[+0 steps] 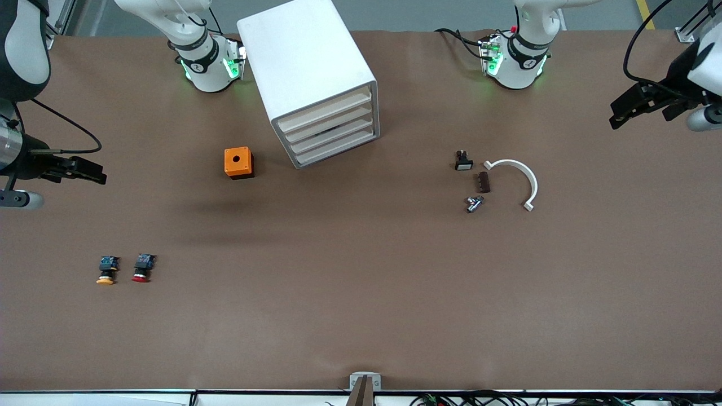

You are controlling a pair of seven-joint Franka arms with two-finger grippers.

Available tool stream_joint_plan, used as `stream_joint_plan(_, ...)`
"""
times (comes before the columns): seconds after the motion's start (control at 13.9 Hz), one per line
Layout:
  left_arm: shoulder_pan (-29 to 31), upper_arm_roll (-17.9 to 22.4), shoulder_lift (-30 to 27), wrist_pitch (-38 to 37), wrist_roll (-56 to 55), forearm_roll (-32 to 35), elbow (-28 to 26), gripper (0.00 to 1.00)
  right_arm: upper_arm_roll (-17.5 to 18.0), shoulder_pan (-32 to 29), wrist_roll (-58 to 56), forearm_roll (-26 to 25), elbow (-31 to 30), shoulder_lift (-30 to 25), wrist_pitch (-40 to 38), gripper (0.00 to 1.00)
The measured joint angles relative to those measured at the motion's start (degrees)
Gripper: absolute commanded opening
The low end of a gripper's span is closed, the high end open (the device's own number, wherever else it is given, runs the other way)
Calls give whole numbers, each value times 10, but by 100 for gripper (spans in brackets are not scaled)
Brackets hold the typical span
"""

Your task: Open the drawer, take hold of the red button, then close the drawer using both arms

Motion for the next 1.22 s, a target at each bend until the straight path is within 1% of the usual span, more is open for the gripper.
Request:
stream_joint_plan(0.5,2,-2,-9,3,0,5,-23,100,-3,-2,0,-1,8,0,0,100)
stream_joint_plan(0.86,2,-2,-9,11,0,5,-33,100,-4,-3,0,-2,72,0,-49,100)
stream_joint_plan(1.22,2,-2,-9,15,0,5,-35,100,-4,-4,4,-2,89,0,-71,100)
